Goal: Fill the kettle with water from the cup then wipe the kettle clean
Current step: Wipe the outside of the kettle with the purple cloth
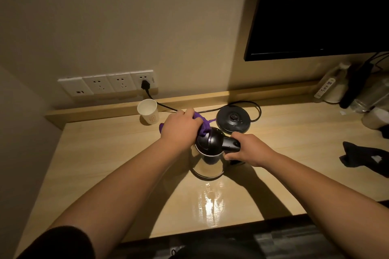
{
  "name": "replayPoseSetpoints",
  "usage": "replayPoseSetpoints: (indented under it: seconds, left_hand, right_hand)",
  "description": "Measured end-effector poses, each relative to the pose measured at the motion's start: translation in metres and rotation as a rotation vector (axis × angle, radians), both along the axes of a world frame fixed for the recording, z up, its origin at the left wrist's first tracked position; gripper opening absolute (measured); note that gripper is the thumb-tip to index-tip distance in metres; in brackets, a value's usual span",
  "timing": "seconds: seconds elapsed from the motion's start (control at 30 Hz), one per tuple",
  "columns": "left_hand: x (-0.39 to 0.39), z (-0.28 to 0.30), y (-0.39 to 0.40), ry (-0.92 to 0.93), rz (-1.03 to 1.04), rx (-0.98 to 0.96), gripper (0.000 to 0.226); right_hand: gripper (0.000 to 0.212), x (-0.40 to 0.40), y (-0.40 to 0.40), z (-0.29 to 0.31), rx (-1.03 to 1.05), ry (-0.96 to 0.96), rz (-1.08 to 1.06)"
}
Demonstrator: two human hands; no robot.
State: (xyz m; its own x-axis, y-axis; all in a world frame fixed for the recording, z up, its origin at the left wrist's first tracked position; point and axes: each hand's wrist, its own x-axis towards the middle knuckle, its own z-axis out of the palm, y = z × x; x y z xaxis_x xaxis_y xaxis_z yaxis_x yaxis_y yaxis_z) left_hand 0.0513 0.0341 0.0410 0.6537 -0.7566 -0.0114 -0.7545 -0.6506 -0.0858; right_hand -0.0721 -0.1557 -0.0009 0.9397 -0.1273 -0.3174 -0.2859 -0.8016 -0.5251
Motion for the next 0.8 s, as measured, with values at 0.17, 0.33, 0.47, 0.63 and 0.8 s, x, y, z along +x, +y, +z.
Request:
replayPoseSetpoints:
  seconds: [0.17, 0.33, 0.47, 0.63, 0.8]
  left_hand:
    - [-0.001, 0.008, -0.016, 0.198, -0.016, -0.264, 0.036]
    - [-0.006, 0.009, -0.037, 0.260, -0.132, -0.025, 0.033]
    - [0.018, 0.008, -0.029, 0.201, 0.065, 0.020, 0.033]
    - [-0.026, 0.007, -0.013, 0.129, -0.209, -0.101, 0.038]
    - [-0.050, -0.016, 0.008, 0.055, -0.305, -0.006, 0.049]
  right_hand:
    - [0.041, 0.004, -0.004, -0.005, 0.018, -0.015, 0.025]
    - [0.050, 0.009, -0.005, -0.007, 0.063, -0.023, 0.038]
    - [0.036, 0.012, -0.008, -0.010, 0.012, -0.016, 0.056]
    - [0.039, 0.015, -0.012, -0.012, 0.069, -0.042, 0.059]
    - [0.037, 0.019, -0.015, -0.013, 0.054, -0.046, 0.074]
